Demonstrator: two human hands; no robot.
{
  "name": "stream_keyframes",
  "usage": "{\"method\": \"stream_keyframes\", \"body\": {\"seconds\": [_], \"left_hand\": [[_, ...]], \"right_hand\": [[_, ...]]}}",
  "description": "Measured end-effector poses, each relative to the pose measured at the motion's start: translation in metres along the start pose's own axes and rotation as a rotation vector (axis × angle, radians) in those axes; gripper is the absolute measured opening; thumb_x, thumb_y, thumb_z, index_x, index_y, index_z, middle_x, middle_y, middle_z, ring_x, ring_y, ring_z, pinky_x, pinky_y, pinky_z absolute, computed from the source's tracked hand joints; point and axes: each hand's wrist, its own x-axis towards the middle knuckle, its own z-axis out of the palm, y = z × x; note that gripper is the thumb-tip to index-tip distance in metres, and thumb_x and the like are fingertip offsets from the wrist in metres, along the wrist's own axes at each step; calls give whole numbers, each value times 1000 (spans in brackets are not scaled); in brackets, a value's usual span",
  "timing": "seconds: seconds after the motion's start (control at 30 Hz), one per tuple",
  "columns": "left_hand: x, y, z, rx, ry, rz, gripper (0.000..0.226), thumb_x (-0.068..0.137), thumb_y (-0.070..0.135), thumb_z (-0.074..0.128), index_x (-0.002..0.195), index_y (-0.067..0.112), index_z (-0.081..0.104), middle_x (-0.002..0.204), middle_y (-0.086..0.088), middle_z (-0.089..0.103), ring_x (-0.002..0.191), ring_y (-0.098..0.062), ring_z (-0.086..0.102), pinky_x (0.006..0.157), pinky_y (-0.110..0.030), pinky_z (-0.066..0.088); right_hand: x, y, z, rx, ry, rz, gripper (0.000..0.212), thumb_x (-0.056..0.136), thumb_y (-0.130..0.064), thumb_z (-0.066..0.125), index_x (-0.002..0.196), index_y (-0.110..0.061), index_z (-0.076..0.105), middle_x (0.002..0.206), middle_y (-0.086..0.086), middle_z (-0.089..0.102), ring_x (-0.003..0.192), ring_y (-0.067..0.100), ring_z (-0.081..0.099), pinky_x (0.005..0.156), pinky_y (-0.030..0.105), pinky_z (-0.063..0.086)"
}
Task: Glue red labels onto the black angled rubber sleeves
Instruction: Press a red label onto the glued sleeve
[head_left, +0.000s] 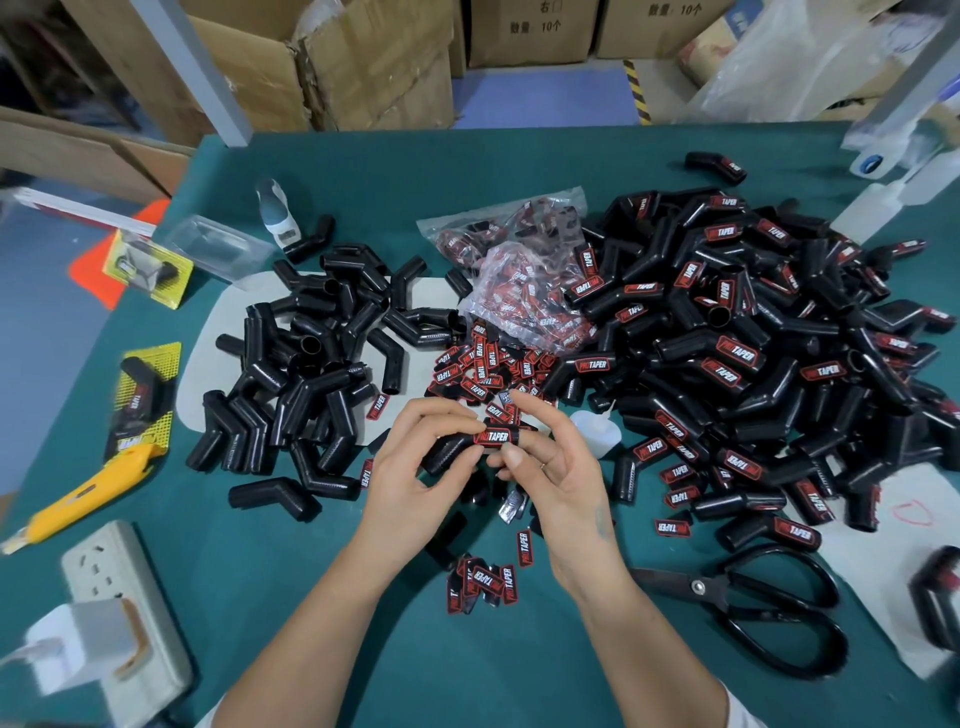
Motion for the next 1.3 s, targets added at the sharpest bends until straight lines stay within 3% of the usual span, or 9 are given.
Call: {"method": "stream_keyframes", "body": {"seconds": [0.1,0.2,0.33,0.47,0.77,1.1,1.3], "left_hand": [[-1,-1,1,-59,26,-26,21,96,16,71,115,23,69,117,5,65,114,-20,65,102,-26,46],[-5,0,5,-146,52,-72,42,93,15,72,128,37,60,118,14,67,114,-17,66,101,-24,48],[-10,-3,8,-85,55,-57,55,93,16,72,132,51,55,121,17,67,116,-18,67,101,-34,52],[-10,-5,10,-56,46,10,57,95,13,71,135,50,53,122,19,65,115,-16,67,100,-29,52],[-10,-4,9,-46,33,-12,59,94,16,69,136,53,51,122,22,65,116,-11,67,102,-22,49],[-11,-5,9,-50,30,-23,60,94,16,70,137,53,51,122,22,67,116,-10,67,102,-21,50],[-9,-5,8,-87,22,-48,54,94,17,69,131,53,54,119,19,66,114,-14,66,101,-26,50]], "right_hand": [[-2,-1,0,-86,-16,-30,45,102,-16,65,141,-39,59,109,5,77,102,15,71,94,26,54],[-1,-1,0,-106,-37,2,48,100,-21,67,143,-42,56,113,3,75,109,18,70,101,35,52],[0,-1,1,-74,-30,33,51,98,-26,71,144,-40,56,115,6,74,109,17,68,103,36,49],[0,-1,1,-48,-14,37,51,97,-24,73,144,-37,57,115,8,75,109,18,68,103,33,49],[1,-2,3,-14,14,24,48,94,-19,76,137,-35,63,111,10,77,108,22,71,98,28,53],[1,-2,4,-2,35,33,50,91,-15,78,136,-33,63,111,11,77,106,23,71,99,33,54],[2,-2,4,7,31,35,51,91,-16,77,136,-34,63,108,10,78,105,20,71,97,29,53]]}}
